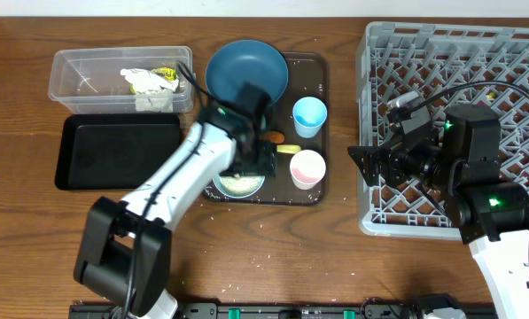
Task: Sort waste into correct bins and load items into the dishwasher rack
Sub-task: 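Grasp the light-blue rice bowl with the left gripper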
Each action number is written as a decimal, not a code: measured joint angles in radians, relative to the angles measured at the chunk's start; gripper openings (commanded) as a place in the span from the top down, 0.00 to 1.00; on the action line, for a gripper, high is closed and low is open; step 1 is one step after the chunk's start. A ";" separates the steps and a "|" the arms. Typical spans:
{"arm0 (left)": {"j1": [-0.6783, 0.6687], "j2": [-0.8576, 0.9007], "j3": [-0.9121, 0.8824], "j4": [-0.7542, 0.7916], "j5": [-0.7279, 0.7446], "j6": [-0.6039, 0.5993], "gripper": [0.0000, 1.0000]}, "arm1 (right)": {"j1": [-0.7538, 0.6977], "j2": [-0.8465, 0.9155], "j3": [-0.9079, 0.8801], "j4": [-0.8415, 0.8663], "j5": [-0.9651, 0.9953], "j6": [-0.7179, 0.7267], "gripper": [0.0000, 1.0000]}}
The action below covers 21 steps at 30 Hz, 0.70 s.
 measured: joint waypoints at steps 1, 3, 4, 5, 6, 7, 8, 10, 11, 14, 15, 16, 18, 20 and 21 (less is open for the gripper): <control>-0.011 0.000 -0.023 0.021 -0.006 -0.002 0.32 | 0.000 0.000 0.000 -0.002 0.000 0.000 0.03; -0.031 0.000 -0.066 0.055 -0.020 -0.006 0.36 | 0.000 0.001 0.000 -0.002 0.001 0.000 0.03; -0.037 0.000 -0.084 0.070 -0.027 -0.007 0.38 | 0.000 0.001 0.000 -0.002 0.003 0.000 0.04; -0.041 0.000 -0.096 0.078 -0.031 -0.006 0.40 | 0.000 0.001 0.000 -0.002 0.004 0.000 0.04; -0.046 0.000 -0.113 0.095 -0.040 -0.009 0.41 | 0.000 0.001 0.000 -0.002 0.004 0.000 0.04; -0.051 0.000 -0.128 0.113 -0.050 -0.009 0.43 | 0.000 0.001 0.000 -0.002 0.004 0.000 0.04; -0.054 0.000 -0.143 0.125 -0.058 -0.012 0.46 | 0.000 0.002 0.000 -0.002 0.005 0.000 0.05; -0.059 0.000 -0.170 0.146 -0.073 -0.016 0.52 | 0.000 0.002 0.000 -0.002 0.006 0.000 0.04; -0.061 0.000 -0.180 0.151 -0.077 -0.014 0.57 | 0.000 0.002 0.000 -0.002 0.006 0.000 0.04; -0.062 0.000 -0.200 0.151 -0.088 -0.022 0.67 | 0.000 0.002 0.000 -0.002 0.007 0.000 0.04; -0.062 0.000 -0.200 0.152 -0.092 -0.023 0.69 | 0.000 0.002 0.000 -0.002 0.007 0.000 0.05; -0.062 0.000 -0.200 0.153 -0.100 -0.023 0.73 | 0.000 0.002 0.000 -0.002 0.007 0.000 0.05; -0.062 0.000 -0.200 0.154 -0.110 -0.025 0.81 | 0.000 0.002 0.000 -0.002 0.007 0.000 0.05; -0.062 0.000 -0.200 0.159 -0.127 -0.020 0.91 | 0.000 0.002 0.000 -0.002 0.007 0.000 0.05; -0.062 0.000 -0.200 0.167 -0.139 -0.016 0.94 | 0.000 0.002 0.000 -0.002 0.007 0.000 0.05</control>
